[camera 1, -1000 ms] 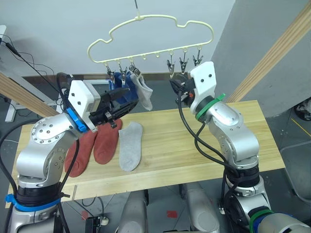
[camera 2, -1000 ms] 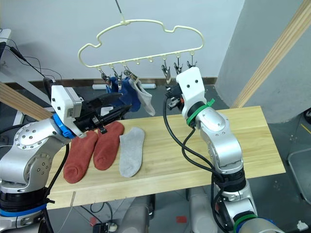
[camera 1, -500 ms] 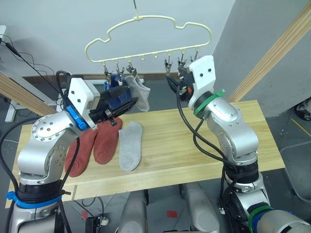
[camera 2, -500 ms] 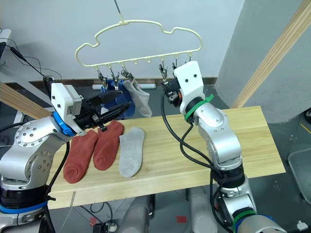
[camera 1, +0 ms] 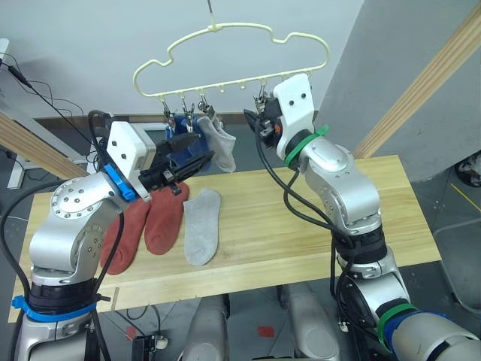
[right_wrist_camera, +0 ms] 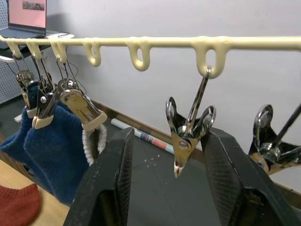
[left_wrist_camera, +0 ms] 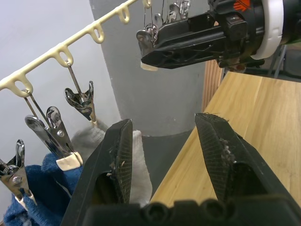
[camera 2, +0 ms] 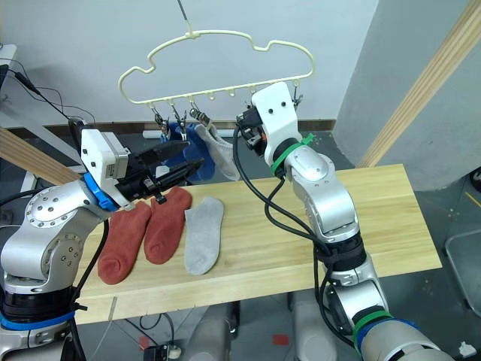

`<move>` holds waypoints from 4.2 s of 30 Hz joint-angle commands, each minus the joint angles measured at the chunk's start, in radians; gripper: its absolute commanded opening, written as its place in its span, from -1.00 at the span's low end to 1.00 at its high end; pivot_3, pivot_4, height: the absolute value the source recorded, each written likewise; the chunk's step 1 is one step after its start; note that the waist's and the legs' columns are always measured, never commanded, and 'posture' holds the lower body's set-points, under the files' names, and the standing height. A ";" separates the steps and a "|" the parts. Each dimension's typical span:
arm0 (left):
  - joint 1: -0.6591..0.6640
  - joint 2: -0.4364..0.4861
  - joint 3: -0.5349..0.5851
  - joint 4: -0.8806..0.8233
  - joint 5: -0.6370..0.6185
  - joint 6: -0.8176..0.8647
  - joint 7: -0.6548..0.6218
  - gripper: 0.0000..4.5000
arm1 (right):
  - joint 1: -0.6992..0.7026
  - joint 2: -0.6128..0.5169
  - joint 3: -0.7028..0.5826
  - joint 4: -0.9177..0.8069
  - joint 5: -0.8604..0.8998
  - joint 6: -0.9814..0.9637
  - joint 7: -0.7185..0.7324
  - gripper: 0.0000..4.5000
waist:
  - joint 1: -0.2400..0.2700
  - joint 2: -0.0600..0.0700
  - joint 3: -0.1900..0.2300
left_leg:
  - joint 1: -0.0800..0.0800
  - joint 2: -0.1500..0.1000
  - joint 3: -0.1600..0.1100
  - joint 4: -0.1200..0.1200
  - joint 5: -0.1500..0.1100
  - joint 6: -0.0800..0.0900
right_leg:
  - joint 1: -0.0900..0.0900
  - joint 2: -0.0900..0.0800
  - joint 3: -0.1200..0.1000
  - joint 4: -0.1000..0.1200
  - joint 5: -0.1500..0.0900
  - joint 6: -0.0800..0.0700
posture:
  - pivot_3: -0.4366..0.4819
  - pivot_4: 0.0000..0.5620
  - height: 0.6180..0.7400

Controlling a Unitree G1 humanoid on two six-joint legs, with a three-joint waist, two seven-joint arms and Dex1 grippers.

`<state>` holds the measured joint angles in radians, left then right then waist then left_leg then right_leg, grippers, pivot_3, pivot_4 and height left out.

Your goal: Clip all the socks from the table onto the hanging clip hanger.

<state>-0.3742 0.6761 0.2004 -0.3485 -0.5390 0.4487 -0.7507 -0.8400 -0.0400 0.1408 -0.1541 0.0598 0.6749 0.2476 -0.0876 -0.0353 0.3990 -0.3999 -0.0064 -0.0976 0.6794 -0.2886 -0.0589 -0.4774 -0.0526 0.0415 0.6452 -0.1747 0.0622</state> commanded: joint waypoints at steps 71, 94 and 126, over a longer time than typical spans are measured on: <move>0.288 -0.316 -0.197 0.214 0.426 -0.062 0.426 1.00 | -0.058 0.073 -0.037 0.075 0.055 -0.100 -0.020 -0.97 | 0.000 0.000 0.000 | 0.000 0.000 0.000 0.000 0.000 0.000 | -0.001 0.000 -0.001 0.001 0.001 -0.001 | -0.32 0.34 1.00; 0.280 -0.284 -0.244 0.339 0.543 -0.099 0.421 -0.40 | -0.050 0.075 -0.027 0.051 0.060 -0.075 -0.022 -0.97 | -0.004 0.000 0.000 | 0.001 0.000 0.001 0.000 0.000 0.000 | -0.001 0.000 0.000 0.001 0.001 -0.002 | -0.35 0.34 1.00; 0.003 -0.259 -0.306 0.457 0.706 -0.818 0.444 -1.00 | -0.039 0.120 -0.035 -0.026 0.140 -0.002 -0.015 -0.97 | -0.022 0.000 0.000 | -0.001 0.000 0.001 -0.001 0.000 0.000 | -0.002 -0.001 0.000 0.000 0.001 -0.002 | -0.39 0.34 1.00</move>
<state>-0.3672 0.4228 -0.1029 0.1249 0.1909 -0.3714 -0.2945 -0.8761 0.0647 0.1021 -0.1158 0.1758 0.6777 0.2196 -0.1094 -0.0349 0.3988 -0.4005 -0.0063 -0.0965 0.6785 -0.2887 -0.0586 -0.4789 -0.0533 0.0412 0.6454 -0.1732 0.0605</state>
